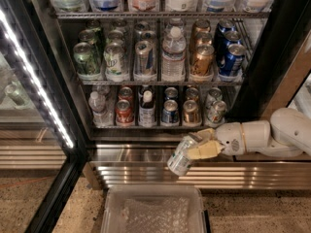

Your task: Pick 7up can from bottom shelf of fridge

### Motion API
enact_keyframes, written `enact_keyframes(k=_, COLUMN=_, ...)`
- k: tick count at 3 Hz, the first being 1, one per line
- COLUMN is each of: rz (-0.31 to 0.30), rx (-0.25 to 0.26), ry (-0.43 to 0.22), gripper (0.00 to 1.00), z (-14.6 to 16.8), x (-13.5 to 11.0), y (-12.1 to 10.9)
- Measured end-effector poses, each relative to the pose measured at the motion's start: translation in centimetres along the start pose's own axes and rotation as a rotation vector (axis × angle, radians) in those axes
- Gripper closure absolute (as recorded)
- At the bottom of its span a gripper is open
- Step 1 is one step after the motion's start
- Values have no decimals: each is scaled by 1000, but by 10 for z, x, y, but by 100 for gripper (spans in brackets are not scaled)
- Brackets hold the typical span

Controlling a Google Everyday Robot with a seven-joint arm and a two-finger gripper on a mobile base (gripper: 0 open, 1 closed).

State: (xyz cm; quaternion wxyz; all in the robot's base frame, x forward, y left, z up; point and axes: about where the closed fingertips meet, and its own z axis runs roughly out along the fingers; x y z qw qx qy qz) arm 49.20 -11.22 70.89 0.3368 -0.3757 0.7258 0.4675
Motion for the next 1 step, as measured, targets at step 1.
enact_keyframes(k=1, rz=-10, rx=-146, ry=1, gripper=100, z=49, x=0, y=17)
